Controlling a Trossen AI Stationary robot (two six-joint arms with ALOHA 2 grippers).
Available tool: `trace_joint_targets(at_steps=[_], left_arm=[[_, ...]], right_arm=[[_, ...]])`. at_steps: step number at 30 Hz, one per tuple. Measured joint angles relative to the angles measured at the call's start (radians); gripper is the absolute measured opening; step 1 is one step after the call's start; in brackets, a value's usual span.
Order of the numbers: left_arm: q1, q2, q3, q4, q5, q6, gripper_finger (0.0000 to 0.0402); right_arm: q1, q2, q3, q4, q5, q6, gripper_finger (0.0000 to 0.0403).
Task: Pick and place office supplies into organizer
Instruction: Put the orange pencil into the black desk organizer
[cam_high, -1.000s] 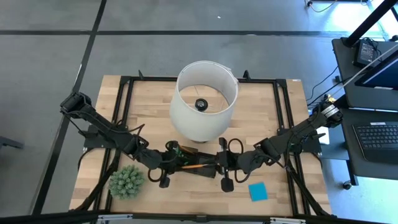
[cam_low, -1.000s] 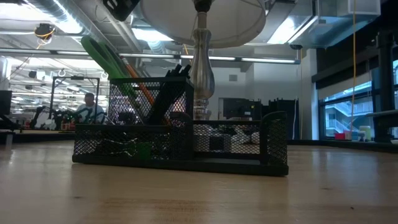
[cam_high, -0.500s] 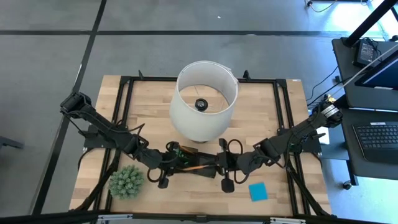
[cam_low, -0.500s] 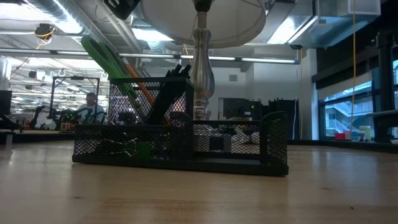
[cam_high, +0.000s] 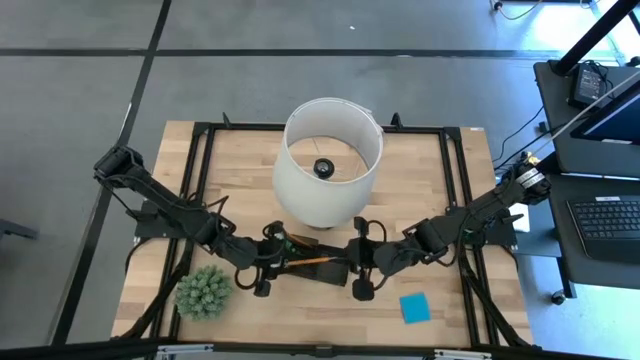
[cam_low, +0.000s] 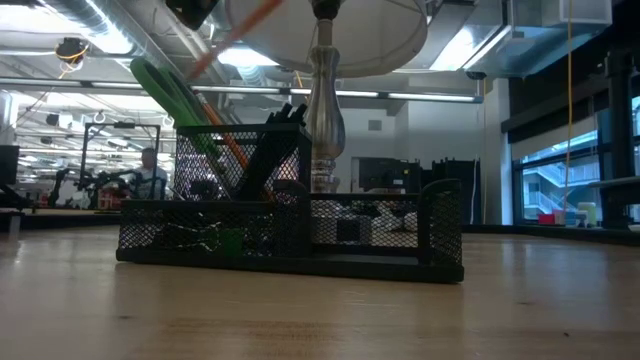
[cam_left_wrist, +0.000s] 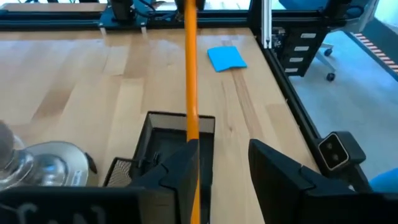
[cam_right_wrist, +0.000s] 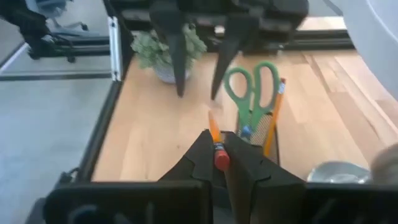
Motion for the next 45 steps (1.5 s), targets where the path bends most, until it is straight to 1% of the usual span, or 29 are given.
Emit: trace_joint_targets(at_steps=[8,14,20,25,35,40,45], left_arm=[[0.000,-0.068,0.000,-0.027,0.000,0.000,0.0134],[0.000,-0.078,0.000,-0.028,0.000,0.000,0.0132],[0.000,-0.078,0.000,-0.028,0.000,-0.001,0.0132],[0.000,-0.078,0.000,-0.029,-0.015,0.000,0.0132],[0.000,-0.078,0.000,-0.034,-0.025,-0.001,0.0132],[0.000,-0.078,0.000,-0.034,-0.025,-0.001,0.0132],[0.000,-0.078,0.000,-0.034,-0.025,-0.001,0.0132]], right_arm=[[-0.030,0.000,0.000,-0.008,0.002,-0.004,0.0024],[-0.054,0.000,0.000,-0.100,0.028,0.000,0.0024],[-0.073,0.004,0.000,-0.169,0.029,0.052,0.0024],[-0.073,0.022,0.000,-0.165,0.029,0.054,0.0024],[-0.074,0.142,0.000,-0.099,0.032,0.077,0.0024],[-0.074,0.178,0.000,-0.063,0.033,0.077,0.0025],[-0.080,0.198,0.000,-0.064,0.027,0.115,0.0043]])
